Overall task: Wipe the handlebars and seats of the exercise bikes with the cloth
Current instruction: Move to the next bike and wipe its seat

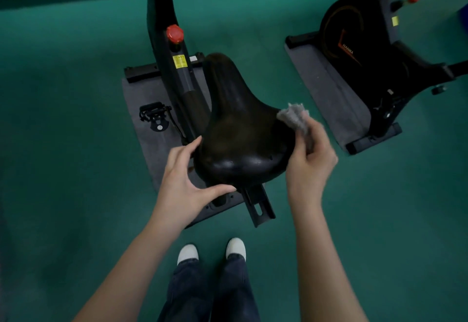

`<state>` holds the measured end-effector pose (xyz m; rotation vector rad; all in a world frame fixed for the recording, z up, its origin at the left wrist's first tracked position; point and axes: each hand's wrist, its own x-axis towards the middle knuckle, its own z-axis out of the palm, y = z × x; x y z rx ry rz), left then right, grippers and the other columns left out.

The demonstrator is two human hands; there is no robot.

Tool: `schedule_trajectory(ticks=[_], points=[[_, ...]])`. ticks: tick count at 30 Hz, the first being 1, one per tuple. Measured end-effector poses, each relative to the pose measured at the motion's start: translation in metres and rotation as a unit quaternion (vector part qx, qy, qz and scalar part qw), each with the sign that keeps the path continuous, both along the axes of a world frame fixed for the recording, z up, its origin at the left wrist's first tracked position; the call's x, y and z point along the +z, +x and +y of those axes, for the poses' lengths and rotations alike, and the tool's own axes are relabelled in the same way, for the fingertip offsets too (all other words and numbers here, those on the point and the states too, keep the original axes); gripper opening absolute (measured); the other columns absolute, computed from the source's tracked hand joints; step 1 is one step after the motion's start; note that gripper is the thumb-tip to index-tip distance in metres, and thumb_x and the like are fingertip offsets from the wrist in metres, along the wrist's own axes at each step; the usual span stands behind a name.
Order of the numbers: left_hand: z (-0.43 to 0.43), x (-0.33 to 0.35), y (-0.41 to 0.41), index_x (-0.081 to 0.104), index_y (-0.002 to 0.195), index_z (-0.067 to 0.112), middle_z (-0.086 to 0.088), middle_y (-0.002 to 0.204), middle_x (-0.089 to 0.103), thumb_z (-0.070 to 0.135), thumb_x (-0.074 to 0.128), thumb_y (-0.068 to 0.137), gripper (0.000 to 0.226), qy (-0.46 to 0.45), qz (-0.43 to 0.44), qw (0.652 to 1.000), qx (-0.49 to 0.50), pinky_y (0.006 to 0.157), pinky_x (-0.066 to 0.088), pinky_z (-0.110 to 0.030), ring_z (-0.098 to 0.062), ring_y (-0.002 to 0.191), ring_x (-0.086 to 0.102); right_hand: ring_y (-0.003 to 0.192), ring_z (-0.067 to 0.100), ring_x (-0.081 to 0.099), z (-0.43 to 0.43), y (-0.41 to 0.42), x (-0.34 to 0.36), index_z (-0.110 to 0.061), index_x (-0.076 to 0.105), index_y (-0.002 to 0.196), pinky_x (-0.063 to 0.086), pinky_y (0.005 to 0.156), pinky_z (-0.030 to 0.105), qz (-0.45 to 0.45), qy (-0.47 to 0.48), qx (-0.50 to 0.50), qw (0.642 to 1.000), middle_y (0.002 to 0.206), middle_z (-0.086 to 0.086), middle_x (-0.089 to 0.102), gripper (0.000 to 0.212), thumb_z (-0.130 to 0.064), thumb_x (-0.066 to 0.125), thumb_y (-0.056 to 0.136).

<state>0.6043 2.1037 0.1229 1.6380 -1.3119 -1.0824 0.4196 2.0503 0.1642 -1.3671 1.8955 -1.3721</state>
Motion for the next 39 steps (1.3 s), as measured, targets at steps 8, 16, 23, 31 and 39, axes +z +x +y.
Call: schedule_trajectory(ticks=[8,16,23,31,39], points=[[-0.001,0.0,0.001,0.043,0.138,0.025,0.014,0.119,0.043,0.064,0.072,0.046,0.104,-0.014,0.028,1.0,-0.002,0.106,0.041,-0.032,0.0,0.119,0.045,0.126,0.012,0.052,0.085,0.094,-0.009,-0.007,0.065,0.113,0.033,0.113,0.044,0.035,-0.091,0.028,0.995,0.121,-0.002,0.065,0.047,0.019,0.047,0.08],[-0.001,-0.005,0.012,0.034,0.13,0.052,0.026,0.12,0.039,0.06,0.075,0.05,0.091,-0.016,0.032,0.999,-0.038,0.105,0.036,-0.027,0.006,0.121,0.04,0.063,0.025,0.058,0.056,0.031,0.008,-0.011,0.063,0.116,0.053,0.058,0.043,-0.115,-0.052,-0.11,0.986,0.082,0.015,0.065,0.025,-0.015,0.051,0.095],[0.0,-0.007,0.011,0.036,0.128,0.053,0.023,0.121,0.041,0.057,0.078,0.051,0.088,-0.038,0.051,0.997,-0.033,0.099,0.039,-0.021,0.001,0.123,0.043,0.12,0.03,0.057,0.074,0.087,-0.006,-0.034,0.055,0.121,0.047,0.093,0.058,-0.092,-0.097,-0.095,0.986,0.127,0.005,0.062,0.04,-0.005,0.049,0.093],[0.003,-0.002,0.029,0.052,0.132,0.018,0.004,0.127,0.052,0.023,0.083,0.063,0.076,-0.017,0.043,0.998,-0.04,0.099,0.046,-0.031,-0.008,0.118,0.052,0.125,0.005,0.051,0.096,0.14,0.0,-0.035,0.058,0.115,0.042,0.106,0.044,-0.19,-0.058,-0.053,0.979,0.126,-0.011,0.062,0.045,0.002,0.05,0.09],[0.01,0.019,0.031,0.049,0.132,0.029,0.01,0.123,0.05,0.027,0.082,0.066,0.074,0.006,-0.018,0.998,-0.067,0.097,0.042,-0.021,-0.002,0.113,0.051,0.091,0.006,0.064,0.097,0.084,0.024,-0.011,0.066,0.11,0.052,0.08,0.021,-0.259,0.0,-0.08,0.963,0.1,0.002,0.071,0.021,-0.007,0.054,0.093]])
